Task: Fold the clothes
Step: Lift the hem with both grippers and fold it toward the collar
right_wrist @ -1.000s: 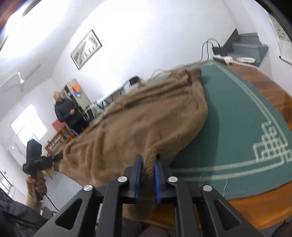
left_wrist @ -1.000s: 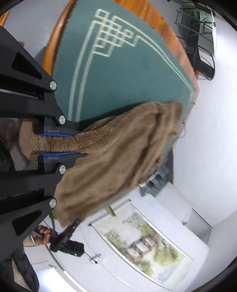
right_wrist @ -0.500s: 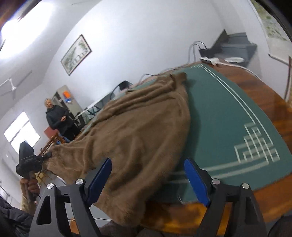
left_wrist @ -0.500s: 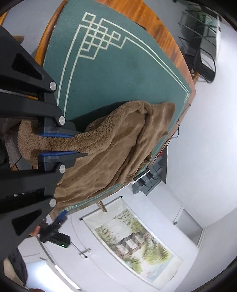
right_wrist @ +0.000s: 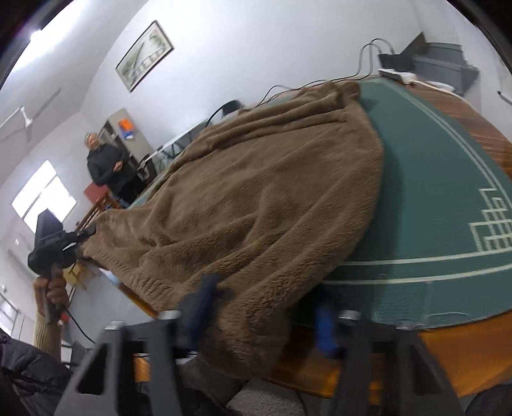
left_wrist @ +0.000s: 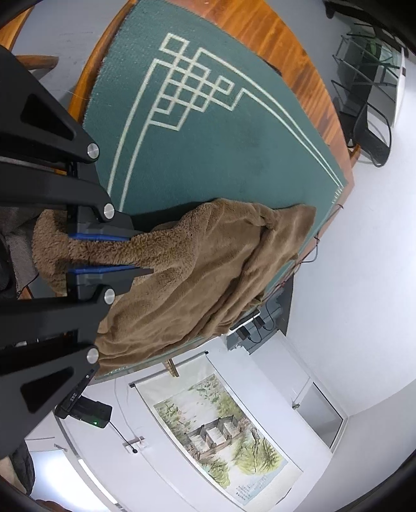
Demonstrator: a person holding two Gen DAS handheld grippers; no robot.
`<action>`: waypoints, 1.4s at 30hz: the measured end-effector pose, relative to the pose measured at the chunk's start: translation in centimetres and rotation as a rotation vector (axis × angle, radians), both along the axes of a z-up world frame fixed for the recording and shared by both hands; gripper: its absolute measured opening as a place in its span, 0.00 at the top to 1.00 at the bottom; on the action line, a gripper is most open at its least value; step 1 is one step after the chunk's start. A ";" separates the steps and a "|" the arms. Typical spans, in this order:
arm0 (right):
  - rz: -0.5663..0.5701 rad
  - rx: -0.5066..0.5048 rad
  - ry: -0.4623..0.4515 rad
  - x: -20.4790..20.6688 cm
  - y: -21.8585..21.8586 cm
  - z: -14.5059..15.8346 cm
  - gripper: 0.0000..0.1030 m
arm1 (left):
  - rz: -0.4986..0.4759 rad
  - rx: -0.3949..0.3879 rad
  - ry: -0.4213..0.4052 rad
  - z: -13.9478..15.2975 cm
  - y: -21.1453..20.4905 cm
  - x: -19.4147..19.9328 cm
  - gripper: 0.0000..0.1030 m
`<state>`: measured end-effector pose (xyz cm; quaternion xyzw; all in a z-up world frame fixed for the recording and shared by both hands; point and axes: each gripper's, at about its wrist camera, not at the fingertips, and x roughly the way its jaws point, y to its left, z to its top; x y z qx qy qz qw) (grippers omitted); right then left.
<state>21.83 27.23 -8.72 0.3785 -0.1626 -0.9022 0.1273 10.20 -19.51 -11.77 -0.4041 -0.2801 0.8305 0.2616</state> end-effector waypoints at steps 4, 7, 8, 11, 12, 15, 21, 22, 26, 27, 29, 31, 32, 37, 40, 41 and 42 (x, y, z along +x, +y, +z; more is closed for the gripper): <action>0.016 0.012 -0.015 -0.3 -0.4 -0.2 0.69 | -0.018 -0.008 -0.066 -1.6 0.4 -0.4 0.87; 0.009 -0.007 -0.029 -0.3 0.1 -0.4 0.72 | -0.033 -0.022 -0.095 -2.6 0.7 -0.3 0.82; 0.008 -0.013 -0.031 -0.3 0.2 -0.4 0.72 | -0.035 -0.031 -0.100 -2.7 0.8 -0.3 0.79; 0.005 -0.070 -0.042 -0.6 0.8 -0.7 0.72 | -0.045 -0.025 -0.121 -3.3 1.0 -0.4 0.62; 0.004 -0.093 -0.048 -0.8 1.0 -0.8 0.71 | -0.047 -0.019 -0.129 -3.5 1.0 -0.5 0.57; 0.010 -0.110 -0.051 -1.0 1.0 -0.8 0.69 | -0.053 -0.031 -0.127 -3.4 1.4 -0.5 0.51; 0.014 -0.088 -0.032 -0.9 0.4 -0.6 0.75 | -0.047 -0.073 -0.103 -3.1 2.3 0.0 0.90; 0.014 -0.087 -0.018 -0.9 0.4 -0.4 0.80 | -0.046 -0.066 -0.096 -2.8 2.3 0.0 0.90; 0.026 -0.157 0.047 -0.7 1.2 1.3 0.83 | -0.037 -0.022 -0.033 -0.4 2.0 -0.4 0.90; 0.031 -0.157 0.073 -0.8 1.4 2.1 0.83 | -0.037 -0.012 -0.014 0.5 1.9 -0.7 0.90; 0.043 -0.147 0.125 -1.1 1.6 4.0 0.83 | -0.038 0.008 0.024 2.3 1.8 -1.2 0.90; 0.056 -0.134 0.171 -1.8 1.8 5.8 0.83 | -0.038 0.027 0.059 4.0 1.7 -1.9 0.90; 0.063 -0.122 0.194 -2.4 1.8 6.8 0.83 | -0.038 0.036 0.071 4.7 1.7 -2.3 0.90; 0.061 -0.041 0.274 -5.5 2.0 10.9 0.83 | -0.039 0.048 0.125 8.4 2.5 -6.2 0.90; 0.030 -0.005 0.313 -7.7 2.5 13.2 0.83 | -0.034 0.067 0.137 10.1 2.9 -8.8 0.90; 0.016 0.003 0.325 -8.4 2.9 13.9 0.83 | -0.029 0.069 0.141 10.7 3.1 -9.9 0.90; 0.001 0.012 0.336 -9.2 3.4 14.6 0.83 | -0.023 0.067 0.148 11.3 3.2 -11.1 0.90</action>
